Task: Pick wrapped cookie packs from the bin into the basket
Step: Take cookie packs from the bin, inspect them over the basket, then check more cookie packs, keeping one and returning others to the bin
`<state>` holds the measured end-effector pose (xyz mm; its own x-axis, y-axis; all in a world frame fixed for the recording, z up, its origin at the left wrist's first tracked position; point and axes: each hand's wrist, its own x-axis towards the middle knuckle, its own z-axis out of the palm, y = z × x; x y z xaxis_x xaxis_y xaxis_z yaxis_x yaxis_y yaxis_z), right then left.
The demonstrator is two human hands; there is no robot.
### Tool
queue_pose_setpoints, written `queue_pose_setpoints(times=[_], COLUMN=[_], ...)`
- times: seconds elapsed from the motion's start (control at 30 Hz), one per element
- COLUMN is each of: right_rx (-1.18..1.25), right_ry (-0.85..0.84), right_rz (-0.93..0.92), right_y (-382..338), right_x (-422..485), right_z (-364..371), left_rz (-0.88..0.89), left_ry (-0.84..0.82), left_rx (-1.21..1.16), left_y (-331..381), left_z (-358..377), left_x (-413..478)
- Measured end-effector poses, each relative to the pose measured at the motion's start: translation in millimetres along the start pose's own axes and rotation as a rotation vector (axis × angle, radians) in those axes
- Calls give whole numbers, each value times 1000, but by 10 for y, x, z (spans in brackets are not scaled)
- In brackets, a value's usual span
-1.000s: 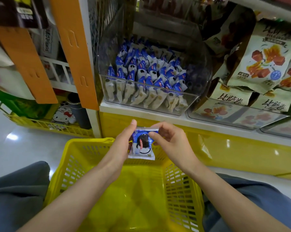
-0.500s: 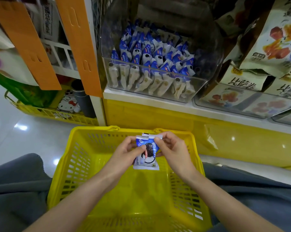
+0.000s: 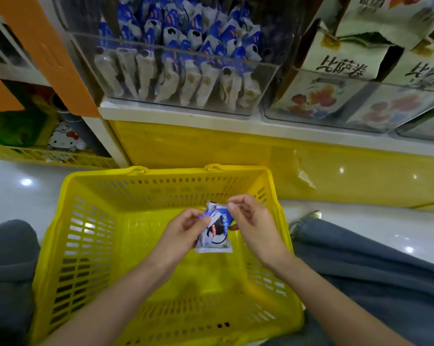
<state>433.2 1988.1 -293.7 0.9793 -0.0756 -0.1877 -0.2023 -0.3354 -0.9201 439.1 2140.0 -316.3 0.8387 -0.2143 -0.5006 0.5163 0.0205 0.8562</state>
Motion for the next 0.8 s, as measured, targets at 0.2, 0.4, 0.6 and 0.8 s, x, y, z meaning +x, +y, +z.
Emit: queue_pose_setpoints(times=[0.2,0.4,0.6,0.8], right_rx=[-622,-403,-367,-389], right_ry=[254,262,286,303], right_rz=[-17,51,24,54], right_y=[564,958,981,992], right_x=[137,186,193,195], right_z=[-495,-566,-552,-546], left_rz=[-100,-221,-302,-297], left_ry=[52,72,34,19], left_rx=[194,416,641,728], left_y=[-490,-1153,-1608,-1730], left_z=[26,112,135,72], left_x=[401,808,996,1057])
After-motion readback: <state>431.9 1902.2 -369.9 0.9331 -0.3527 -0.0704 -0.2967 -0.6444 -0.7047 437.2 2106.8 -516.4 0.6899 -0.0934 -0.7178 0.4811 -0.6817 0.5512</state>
